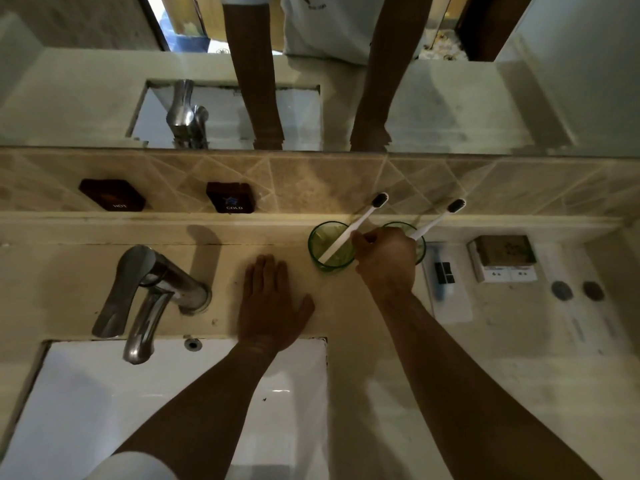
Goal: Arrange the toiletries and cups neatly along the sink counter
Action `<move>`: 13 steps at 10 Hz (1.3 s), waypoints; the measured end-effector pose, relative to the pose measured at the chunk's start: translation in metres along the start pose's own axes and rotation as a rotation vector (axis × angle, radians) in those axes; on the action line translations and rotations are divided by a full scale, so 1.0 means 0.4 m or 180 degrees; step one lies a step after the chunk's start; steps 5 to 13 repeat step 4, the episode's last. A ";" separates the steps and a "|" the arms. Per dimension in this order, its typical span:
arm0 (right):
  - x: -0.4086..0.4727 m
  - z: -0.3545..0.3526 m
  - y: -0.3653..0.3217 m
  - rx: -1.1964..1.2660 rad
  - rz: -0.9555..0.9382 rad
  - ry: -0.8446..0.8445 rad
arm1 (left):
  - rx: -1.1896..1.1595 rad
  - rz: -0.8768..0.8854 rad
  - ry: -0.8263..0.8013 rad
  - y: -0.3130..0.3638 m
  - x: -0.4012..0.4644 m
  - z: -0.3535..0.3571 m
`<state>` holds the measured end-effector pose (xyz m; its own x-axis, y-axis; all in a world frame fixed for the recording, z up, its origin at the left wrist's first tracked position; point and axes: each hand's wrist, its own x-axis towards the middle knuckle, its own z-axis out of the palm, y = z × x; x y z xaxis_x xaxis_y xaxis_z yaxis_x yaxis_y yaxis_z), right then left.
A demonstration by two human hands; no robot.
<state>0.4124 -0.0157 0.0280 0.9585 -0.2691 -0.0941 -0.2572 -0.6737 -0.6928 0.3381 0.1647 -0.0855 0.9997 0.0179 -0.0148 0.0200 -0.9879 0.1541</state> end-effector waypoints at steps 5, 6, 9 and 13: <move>-0.060 -0.031 0.048 -0.0062 -0.0239 0.0219 | 0.0115 0.0007 -0.0018 -0.004 0.008 0.010; -0.060 -0.031 0.048 -0.0062 -0.0239 0.0219 | 0.0115 0.0007 -0.0018 -0.004 0.008 0.010; -0.060 -0.031 0.048 -0.0062 -0.0239 0.0219 | 0.0115 0.0007 -0.0018 -0.004 0.008 0.010; -0.060 -0.031 0.048 -0.0062 -0.0239 0.0219 | 0.0115 0.0007 -0.0018 -0.004 0.008 0.010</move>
